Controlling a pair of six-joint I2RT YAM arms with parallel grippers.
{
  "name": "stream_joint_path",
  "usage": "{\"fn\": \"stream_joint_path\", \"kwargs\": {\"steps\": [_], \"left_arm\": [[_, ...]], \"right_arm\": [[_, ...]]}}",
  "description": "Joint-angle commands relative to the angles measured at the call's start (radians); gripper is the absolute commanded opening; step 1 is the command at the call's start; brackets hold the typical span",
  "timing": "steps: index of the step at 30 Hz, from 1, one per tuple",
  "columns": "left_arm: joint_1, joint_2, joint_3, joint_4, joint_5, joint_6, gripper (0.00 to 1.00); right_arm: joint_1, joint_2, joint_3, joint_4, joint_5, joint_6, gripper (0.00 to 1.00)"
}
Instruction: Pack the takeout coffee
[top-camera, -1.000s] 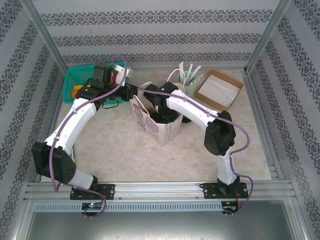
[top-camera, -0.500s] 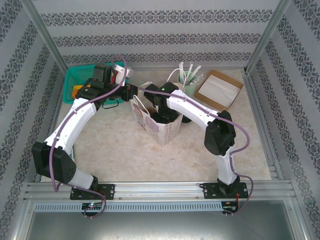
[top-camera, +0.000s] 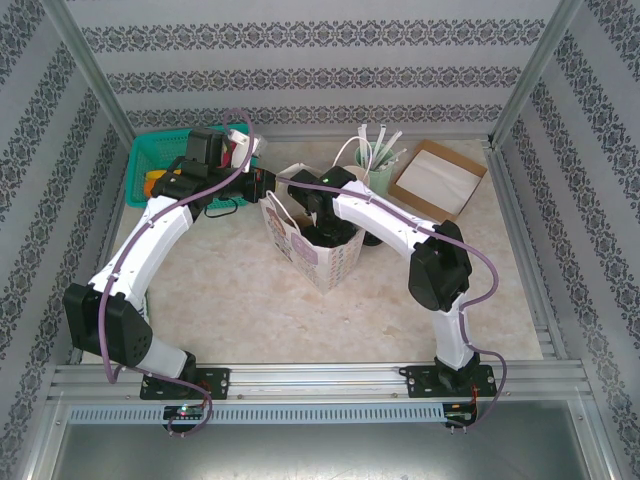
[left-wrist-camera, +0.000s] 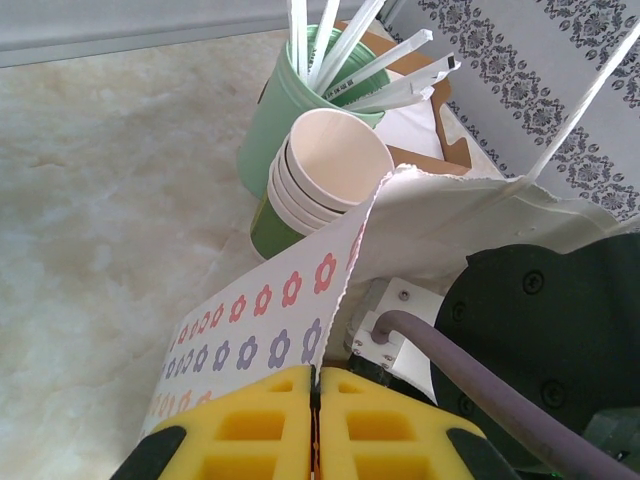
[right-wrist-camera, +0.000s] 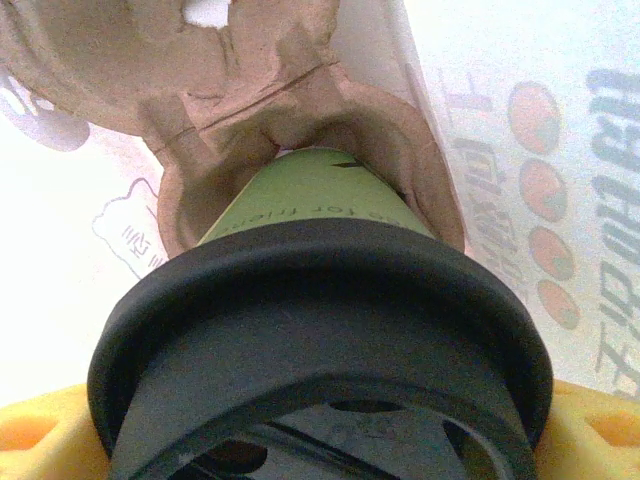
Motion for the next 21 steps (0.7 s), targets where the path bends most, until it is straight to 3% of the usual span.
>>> {"fn": "stream_joint_path", "kwargs": {"steps": [1, 21], "left_arm": [[-0.01, -0.01, 0.0, 0.022, 0.027, 0.017, 0.09], [-0.009, -0.005, 0.001, 0.021, 0.028, 0.017, 0.09]], "right_arm": [[-0.01, 0.008, -0.018, 0.028, 0.034, 0.027, 0.57], [-0.013, 0.016, 0.0, 0.045, 0.063, 0.011, 0.57]]}}
